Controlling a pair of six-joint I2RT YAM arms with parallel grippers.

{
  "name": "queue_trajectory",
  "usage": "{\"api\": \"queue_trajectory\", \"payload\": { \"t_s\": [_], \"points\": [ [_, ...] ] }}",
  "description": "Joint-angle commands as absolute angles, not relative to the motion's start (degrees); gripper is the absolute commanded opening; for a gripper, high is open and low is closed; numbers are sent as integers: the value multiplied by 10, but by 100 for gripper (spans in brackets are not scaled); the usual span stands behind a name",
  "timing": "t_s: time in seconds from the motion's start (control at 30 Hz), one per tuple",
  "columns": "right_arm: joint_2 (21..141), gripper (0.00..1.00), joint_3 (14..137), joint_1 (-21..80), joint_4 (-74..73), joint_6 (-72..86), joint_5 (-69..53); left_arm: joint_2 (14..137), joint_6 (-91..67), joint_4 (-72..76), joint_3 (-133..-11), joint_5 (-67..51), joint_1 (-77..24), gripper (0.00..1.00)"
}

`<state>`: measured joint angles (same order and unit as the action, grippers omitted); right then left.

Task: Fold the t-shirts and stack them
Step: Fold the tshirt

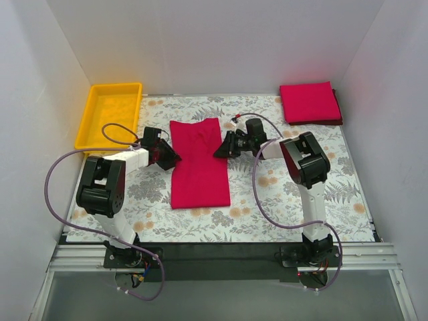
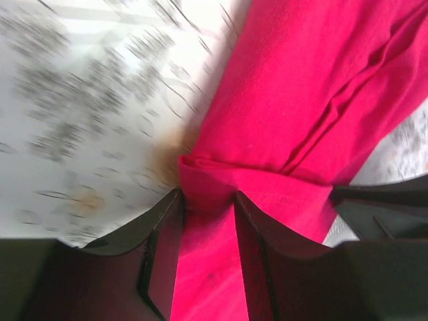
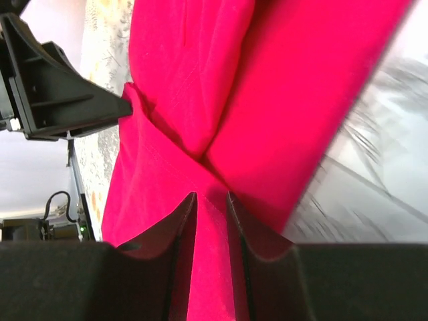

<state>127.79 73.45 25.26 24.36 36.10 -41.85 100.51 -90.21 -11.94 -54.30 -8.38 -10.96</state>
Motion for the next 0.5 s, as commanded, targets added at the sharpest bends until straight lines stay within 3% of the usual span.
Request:
{"api": "queue_trajectory", "payload": {
  "t_s": [0.0, 0.17, 0.47],
  "points": [
    [1264, 32, 668, 197, 187, 296, -369, 1019, -926, -149, -498, -109, -149, 35],
    [1208, 32, 617, 148, 183, 264, -389, 961, -960, -141, -449, -91, -171, 35],
    [1050, 34, 620, 139, 92, 218, -402, 857, -862, -267, -565, 49, -171, 71]
  ]
}}
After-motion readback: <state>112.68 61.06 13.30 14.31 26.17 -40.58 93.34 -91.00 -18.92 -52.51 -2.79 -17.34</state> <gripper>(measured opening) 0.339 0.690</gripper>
